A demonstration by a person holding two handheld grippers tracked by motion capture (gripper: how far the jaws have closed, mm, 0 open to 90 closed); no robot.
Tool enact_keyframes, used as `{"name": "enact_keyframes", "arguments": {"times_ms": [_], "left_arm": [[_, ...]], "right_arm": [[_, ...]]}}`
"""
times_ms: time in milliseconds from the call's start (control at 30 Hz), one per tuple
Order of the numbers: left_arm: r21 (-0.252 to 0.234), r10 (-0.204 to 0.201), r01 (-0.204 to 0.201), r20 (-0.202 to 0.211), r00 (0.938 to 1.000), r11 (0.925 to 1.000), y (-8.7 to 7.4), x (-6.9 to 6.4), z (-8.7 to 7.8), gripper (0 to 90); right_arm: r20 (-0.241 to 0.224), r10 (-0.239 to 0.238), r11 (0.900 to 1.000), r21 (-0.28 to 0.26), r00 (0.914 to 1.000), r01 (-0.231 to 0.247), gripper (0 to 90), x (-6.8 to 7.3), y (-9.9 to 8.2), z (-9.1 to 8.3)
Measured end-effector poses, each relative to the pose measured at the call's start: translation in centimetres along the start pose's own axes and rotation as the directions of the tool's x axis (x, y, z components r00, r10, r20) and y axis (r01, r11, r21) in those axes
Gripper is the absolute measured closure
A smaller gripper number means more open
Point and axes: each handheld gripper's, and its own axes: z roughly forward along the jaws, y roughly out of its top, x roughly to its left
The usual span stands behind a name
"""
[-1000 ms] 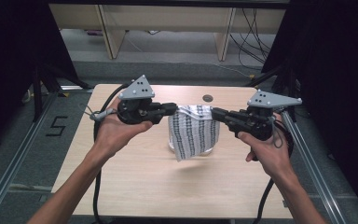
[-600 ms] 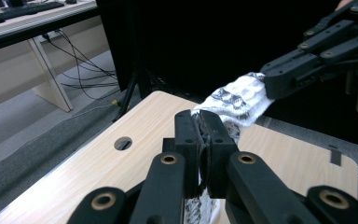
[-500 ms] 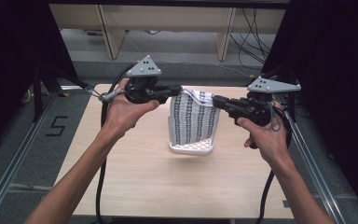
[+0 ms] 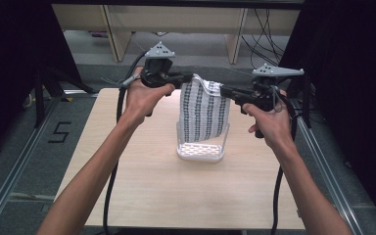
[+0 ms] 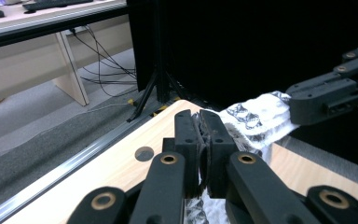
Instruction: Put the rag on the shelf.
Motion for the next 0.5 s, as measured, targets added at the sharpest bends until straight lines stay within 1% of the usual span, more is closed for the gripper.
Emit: {"name": "enact_keyframes", "arguments": {"times_ms": [33, 67, 100, 133, 167, 200, 233, 267, 300, 333, 367, 400, 433, 467, 500], "left_arm": [[-0.001, -0.006, 0.006, 0.000, 1.0000, 1.0000, -0.1, 0.3, 0.4, 86.5], [-0.005, -0.015, 0.015, 0.001, 0.9999, 0.9999, -0.2, 0.6, 0.8, 86.4], [-0.003, -0.019, 0.019, -0.001, 0.9998, 0.9998, -0.3, 0.8, 1.1, 86.5], [0.001, -0.030, 0.030, -0.013, 0.9995, 0.9996, -0.5, 1.4, 1.9, 86.4], [0.007, -0.036, 0.036, -0.021, 0.9991, 0.9993, -0.6, 1.7, 2.3, 86.4], [0.007, -0.036, 0.036, -0.021, 0.9991, 0.9993, -0.6, 1.7, 2.3, 86.4], [0.000, -0.049, 0.049, -0.024, 0.9985, 0.9988, -0.8, 2.1, 2.9, 86.4], [0.010, -0.054, 0.054, -0.030, 0.9981, 0.9985, -1.0, 2.4, 3.2, 86.4], [0.016, -0.059, 0.059, -0.036, 0.9976, 0.9981, -1.1, 2.6, 3.6, 86.4], [0.016, -0.065, 0.066, -0.039, 0.9971, 0.9977, -1.2, 2.8, 3.9, 86.4], [0.018, -0.073, 0.074, -0.043, 0.9964, 0.9971, -1.3, 3.1, 4.2, 86.4], [0.018, -0.092, 0.093, -0.043, 0.9949, 0.9955, -1.7, 3.5, 4.8, 86.3], [0.018, -0.092, 0.093, -0.043, 0.9949, 0.9955, -1.7, 3.5, 4.8, 86.2], [0.025, -0.095, 0.097, -0.046, 0.9944, 0.9950, -1.8, 3.7, 5.1, 86.2], [0.037, -0.095, 0.097, -0.049, 0.9942, 0.9946, -2.0, 3.8, 5.4, 86.0]], "right_arm": [[0.006, 0.024, 0.9997, 0.009, 0.9997, -0.024, 86.9, -0.1, 0.1, 0.2], [0.023, 0.013, 0.9999, 0.010, 0.9997, -0.013, 86.9, -0.4, 0.2, 0.5], [0.023, 0.013, 0.9999, 0.009, 0.9997, -0.013, 86.9, -0.7, 0.3, 0.8], [0.026, 0.028, 0.9993, 0.023, 0.9993, -0.028, 86.8, -1.2, 0.4, 1.4], [0.030, 0.031, 0.9991, 0.027, 0.9991, -0.032, 86.9, -1.4, 0.4, 1.7], [0.030, 0.031, 0.9991, 0.027, 0.9991, -0.032, 86.9, -1.4, 0.4, 1.7], [0.036, 0.029, 0.9991, 0.030, 0.9989, -0.031, 86.8, -1.6, 0.4, 2.1], [0.039, 0.046, 0.9982, 0.038, 0.9982, -0.047, 86.9, -1.9, 0.3, 2.5], [0.043, 0.034, 0.9988, 0.033, 0.9985, -0.035, 86.9, -2.2, 0.3, 2.9], [0.053, 0.064, 0.9968, 0.044, 0.9965, -0.067, 86.8, -2.2, 0.3, 3.0], [0.049, 0.052, 0.9976, 0.044, 0.9974, -0.054, 86.8, -2.5, 0.2, 3.3], [0.064, 0.059, 0.9974, 0.038, 0.9962, -0.062, 86.8, -3.0, 0.1, 3.8], [0.071, 0.080, 0.9952, 0.051, 0.9943, -0.084, 86.8, -3.1, 0.1, 3.9], [0.071, 0.080, 0.9952, 0.051, 0.9943, -0.084, 86.8, -3.1, 0.1, 3.9], [0.071, 0.085, 0.9946, 0.054, 0.9938, -0.089, 86.7, -3.8, -0.1, 4.4]]}}
